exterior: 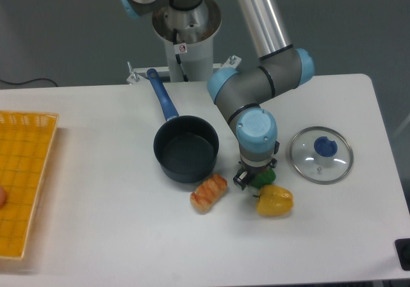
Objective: Pick up the green chilies
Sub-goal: 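Lift the green bell pepper up off the table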
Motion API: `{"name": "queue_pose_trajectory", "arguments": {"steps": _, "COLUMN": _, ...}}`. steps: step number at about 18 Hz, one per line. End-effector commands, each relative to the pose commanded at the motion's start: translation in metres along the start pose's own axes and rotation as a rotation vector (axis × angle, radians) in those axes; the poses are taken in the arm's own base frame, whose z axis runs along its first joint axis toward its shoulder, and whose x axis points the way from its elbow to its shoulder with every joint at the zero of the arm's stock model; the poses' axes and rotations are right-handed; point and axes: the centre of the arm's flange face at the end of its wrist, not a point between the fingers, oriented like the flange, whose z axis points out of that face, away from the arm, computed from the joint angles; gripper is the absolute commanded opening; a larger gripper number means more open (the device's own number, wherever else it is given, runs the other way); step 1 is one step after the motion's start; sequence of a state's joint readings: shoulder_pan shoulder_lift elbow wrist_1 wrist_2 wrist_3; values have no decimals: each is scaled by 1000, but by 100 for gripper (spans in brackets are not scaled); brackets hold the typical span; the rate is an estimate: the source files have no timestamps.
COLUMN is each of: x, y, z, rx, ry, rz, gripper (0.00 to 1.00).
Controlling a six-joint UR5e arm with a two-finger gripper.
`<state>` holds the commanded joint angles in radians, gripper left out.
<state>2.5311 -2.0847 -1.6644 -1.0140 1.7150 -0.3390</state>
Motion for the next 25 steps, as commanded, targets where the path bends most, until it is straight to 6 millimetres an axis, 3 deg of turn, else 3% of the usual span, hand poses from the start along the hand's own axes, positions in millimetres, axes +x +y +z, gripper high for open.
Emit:
{"name": "queue_pose_trajectory", "arguments": {"steps": 5, "x": -1, "y": -1, "z": -7, "rx": 10, "ry": 0, "rz": 3, "gripper": 57}}
{"name": "queue_pose_trajectory", "arguments": {"steps": 10, "x": -5, "y": -1, "z": -33, "rx": 8, "ry": -18, "rz": 42, "gripper": 56}}
{"name": "queue_pose_trajectory", "arguments": {"steps": 14, "x": 10, "y": 8, "z": -56, "rx": -12, "ry": -109, "rz": 259, "gripper": 56}}
{"name": "queue_pose_trajectory", "arguments": {"steps": 20, "x": 1, "y": 11, "z": -105, "rx": 51, "ry": -96, "rz": 447, "gripper": 56}}
{"name": "queue_pose_trajectory", "arguments": {"steps": 25, "x": -1, "y": 1, "z": -131, "rx": 70, "ry": -95, "rz": 747, "gripper": 56}}
